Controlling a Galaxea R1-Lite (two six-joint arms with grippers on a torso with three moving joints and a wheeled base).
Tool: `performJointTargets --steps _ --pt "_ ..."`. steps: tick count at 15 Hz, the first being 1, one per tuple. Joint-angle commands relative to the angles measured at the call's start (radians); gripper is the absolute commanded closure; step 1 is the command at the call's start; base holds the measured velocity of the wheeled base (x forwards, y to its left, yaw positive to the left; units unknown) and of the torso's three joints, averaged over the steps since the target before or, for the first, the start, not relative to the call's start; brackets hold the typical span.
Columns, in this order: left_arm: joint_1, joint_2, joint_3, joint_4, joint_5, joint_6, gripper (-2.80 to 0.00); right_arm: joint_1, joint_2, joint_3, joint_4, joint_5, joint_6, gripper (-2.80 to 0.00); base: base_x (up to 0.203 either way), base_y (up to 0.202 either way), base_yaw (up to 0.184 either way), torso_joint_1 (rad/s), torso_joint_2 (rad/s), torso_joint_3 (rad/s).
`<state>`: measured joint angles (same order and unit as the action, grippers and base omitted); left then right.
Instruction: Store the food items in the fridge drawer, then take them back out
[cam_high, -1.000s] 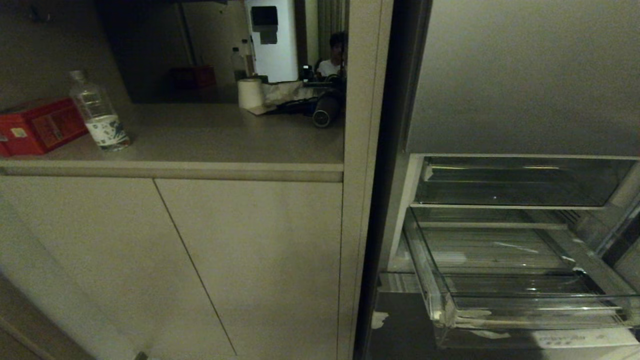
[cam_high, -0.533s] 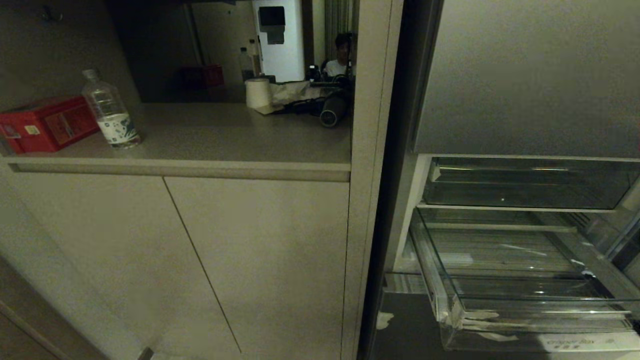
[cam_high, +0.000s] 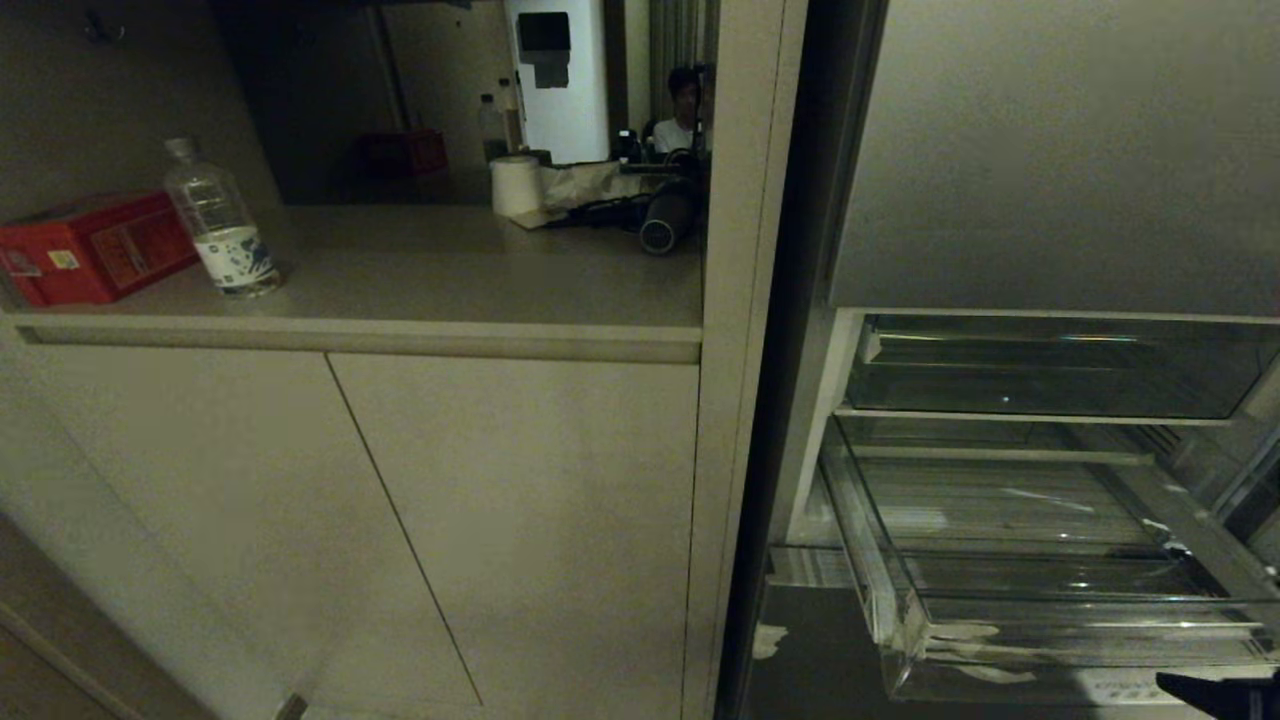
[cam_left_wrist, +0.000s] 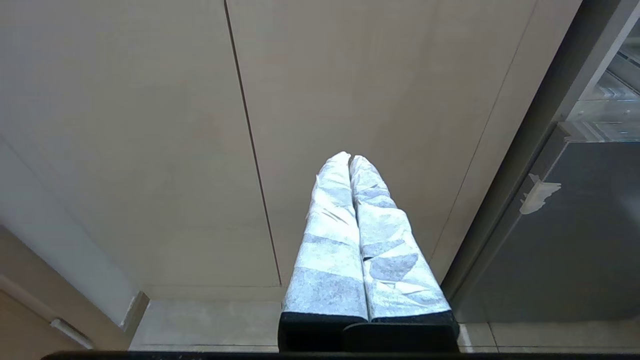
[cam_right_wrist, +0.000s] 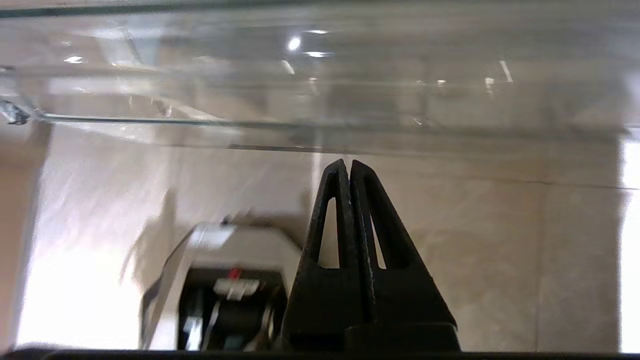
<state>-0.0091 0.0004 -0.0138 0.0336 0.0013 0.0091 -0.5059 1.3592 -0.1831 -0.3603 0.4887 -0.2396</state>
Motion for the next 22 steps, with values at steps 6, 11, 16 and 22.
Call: performJointTargets --steps 6,11,16,22 --pt "0.000 0.000 0.000 0.000 0.000 0.000 0.00 0.180 0.307 -0.247 0.030 0.005 0.016 0.00 0.000 0.000 0.000 0.000 0.00 0.000" --pt "0.000 0.000 0.000 0.000 0.000 0.000 0.00 0.252 0.516 -0.491 0.024 0.004 0.173 0.00 0.000 0.000 0.000 0.000 0.00 0.000" --pt "0.000 0.000 0.000 0.000 0.000 0.000 0.00 0.299 0.711 -0.617 -0.220 0.003 0.379 0.00 0.000 0.000 0.000 0.000 0.00 0.000" --pt "0.000 0.000 0.000 0.000 0.000 0.000 0.00 0.314 0.825 -0.712 -0.476 -0.001 0.609 0.00 0.000 0.000 0.000 0.000 0.00 0.000"
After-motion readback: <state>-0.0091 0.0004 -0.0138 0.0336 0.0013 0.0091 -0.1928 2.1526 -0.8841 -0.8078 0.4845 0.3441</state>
